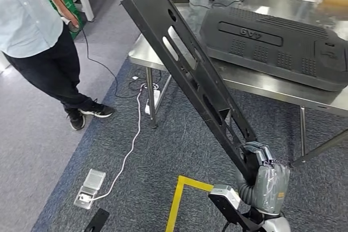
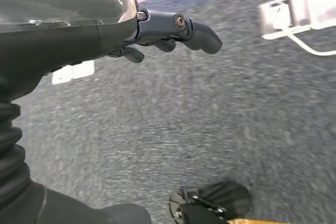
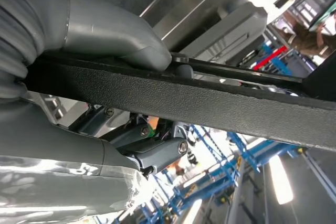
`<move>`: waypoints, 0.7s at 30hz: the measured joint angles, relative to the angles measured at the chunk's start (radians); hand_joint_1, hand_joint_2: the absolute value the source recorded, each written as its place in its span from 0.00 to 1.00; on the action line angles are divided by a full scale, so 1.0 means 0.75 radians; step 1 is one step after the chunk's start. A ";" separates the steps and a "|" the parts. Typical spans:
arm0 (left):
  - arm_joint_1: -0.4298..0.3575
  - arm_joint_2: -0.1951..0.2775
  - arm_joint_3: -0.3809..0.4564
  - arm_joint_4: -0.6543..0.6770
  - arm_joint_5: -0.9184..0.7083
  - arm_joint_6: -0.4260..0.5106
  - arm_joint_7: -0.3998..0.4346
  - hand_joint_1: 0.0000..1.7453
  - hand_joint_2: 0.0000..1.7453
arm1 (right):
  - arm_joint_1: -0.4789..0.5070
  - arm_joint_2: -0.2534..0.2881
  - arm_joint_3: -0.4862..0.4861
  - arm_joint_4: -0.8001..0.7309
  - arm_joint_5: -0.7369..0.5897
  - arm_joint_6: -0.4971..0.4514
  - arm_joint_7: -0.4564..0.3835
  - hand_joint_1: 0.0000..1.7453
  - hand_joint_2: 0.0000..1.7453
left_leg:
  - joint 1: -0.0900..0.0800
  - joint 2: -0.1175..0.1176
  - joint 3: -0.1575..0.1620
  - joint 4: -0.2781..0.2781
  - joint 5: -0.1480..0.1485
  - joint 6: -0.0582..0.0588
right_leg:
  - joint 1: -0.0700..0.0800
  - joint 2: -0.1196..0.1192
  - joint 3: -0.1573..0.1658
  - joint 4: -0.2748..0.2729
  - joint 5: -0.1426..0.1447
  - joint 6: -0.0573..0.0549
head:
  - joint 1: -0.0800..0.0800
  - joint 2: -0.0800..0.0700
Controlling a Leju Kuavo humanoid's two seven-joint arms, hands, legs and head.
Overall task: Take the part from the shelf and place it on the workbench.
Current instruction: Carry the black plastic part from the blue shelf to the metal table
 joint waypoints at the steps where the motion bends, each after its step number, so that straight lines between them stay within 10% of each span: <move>1: -0.002 0.000 0.000 0.000 0.000 -0.010 -0.007 0.00 1.00 | -0.001 -0.002 0.005 0.002 0.006 0.000 0.003 1.00 1.00 | -0.001 -0.006 0.013 -0.032 0.004 0.003 | 0.001 0.005 -0.002 0.005 -0.003 0.006 | 0.000 0.000; 5: -0.005 0.001 0.001 0.000 0.001 -0.035 -0.032 0.00 1.00 | -0.006 -0.016 0.028 0.015 0.025 0.001 0.014 1.00 1.00 | -0.003 -0.007 0.021 -0.047 -0.003 0.030 | -0.002 -0.013 -0.012 0.028 -0.022 0.027 | 0.002 0.000; 9: -0.006 0.003 0.001 0.000 0.000 -0.054 -0.042 0.00 1.00 | -0.019 -0.033 0.048 0.026 0.027 0.001 0.017 1.00 1.00 | 0.000 0.005 0.025 -0.050 -0.006 0.047 | -0.007 -0.078 -0.149 0.319 -0.161 0.050 | 0.008 0.000; 11: -0.005 0.004 0.001 0.000 -0.002 -0.071 -0.046 0.00 1.00 | -0.022 -0.043 0.057 0.035 0.025 0.001 0.023 1.00 1.00 | -0.002 0.009 0.030 -0.050 -0.010 0.049 | -0.009 -0.083 -0.190 0.386 -0.156 0.049 | 0.008 0.000; 15: -0.007 0.005 0.001 0.000 -0.003 -0.089 -0.049 0.00 1.00 | -0.033 -0.061 0.076 0.045 0.025 0.001 0.030 1.00 1.00 | -0.006 0.011 0.053 -0.053 -0.026 0.040 | 0.003 -0.090 -0.050 0.078 0.010 0.017 | 0.008 0.000; 21: -0.009 0.006 0.001 0.000 -0.004 -0.093 -0.049 0.00 1.00 | -0.050 -0.105 0.140 0.064 -0.103 0.001 0.088 1.00 1.00 | -0.006 0.018 0.044 -0.025 -0.063 0.006 | 0.004 -0.087 -0.012 -0.011 0.012 -0.014 | 0.006 0.000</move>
